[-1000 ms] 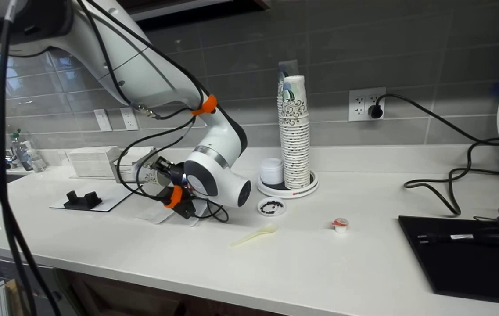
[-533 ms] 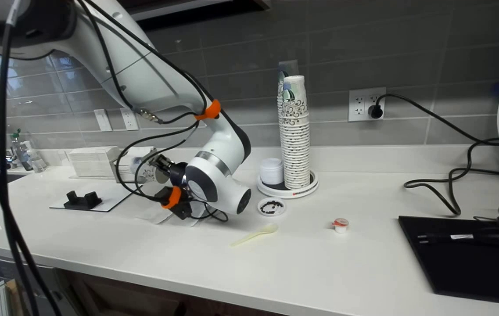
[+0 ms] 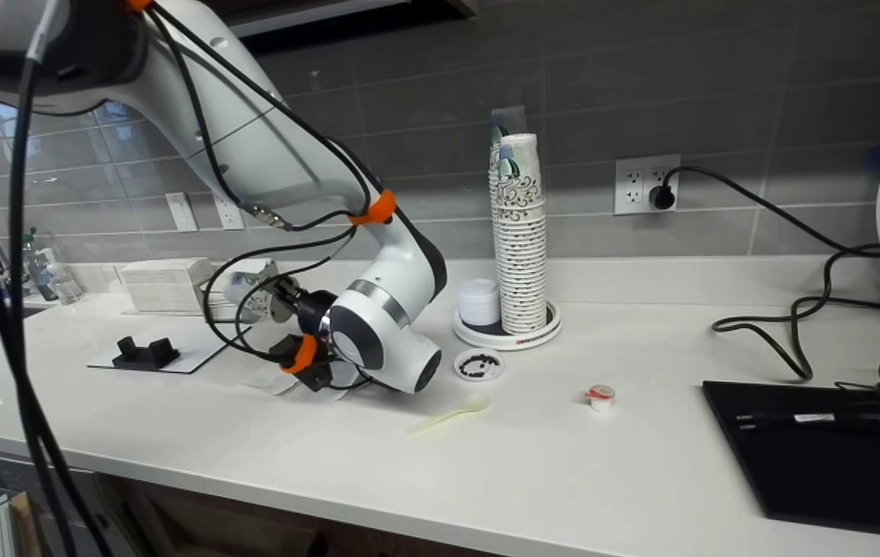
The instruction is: Pour the contents from the right cup onto the paper towel
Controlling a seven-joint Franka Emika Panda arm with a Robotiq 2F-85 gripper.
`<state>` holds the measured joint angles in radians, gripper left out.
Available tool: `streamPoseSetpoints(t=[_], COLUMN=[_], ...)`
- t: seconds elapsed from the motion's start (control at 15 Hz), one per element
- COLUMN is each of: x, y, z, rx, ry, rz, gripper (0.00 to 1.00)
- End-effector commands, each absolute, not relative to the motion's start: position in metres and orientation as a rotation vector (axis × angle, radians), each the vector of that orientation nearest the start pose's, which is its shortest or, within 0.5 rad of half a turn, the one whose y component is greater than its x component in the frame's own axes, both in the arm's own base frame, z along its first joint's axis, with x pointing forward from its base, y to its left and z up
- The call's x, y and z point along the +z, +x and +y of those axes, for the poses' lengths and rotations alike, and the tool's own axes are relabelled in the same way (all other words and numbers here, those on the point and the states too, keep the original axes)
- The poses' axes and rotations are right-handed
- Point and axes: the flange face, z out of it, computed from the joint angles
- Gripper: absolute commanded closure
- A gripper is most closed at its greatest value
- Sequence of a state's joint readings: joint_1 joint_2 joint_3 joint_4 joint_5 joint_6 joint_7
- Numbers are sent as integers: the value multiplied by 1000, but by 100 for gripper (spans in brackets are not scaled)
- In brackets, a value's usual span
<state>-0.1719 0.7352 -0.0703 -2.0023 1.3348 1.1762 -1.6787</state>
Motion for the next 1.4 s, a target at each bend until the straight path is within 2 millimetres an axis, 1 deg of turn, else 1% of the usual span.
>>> streamPoseSetpoints(t=[0.0, 0.4, 0.93, 1.13, 1.33], x=[130, 127, 130, 152, 168], y=[503, 505, 504, 496, 486], z=[6, 7, 9, 9, 7], rx=[-306, -306, -298, -302, -308], ry=[-1255, -1265, -1282, -1349, -1449], rz=[-374, -362, -361, -393, -386], gripper=[99, 99, 99, 99, 99])
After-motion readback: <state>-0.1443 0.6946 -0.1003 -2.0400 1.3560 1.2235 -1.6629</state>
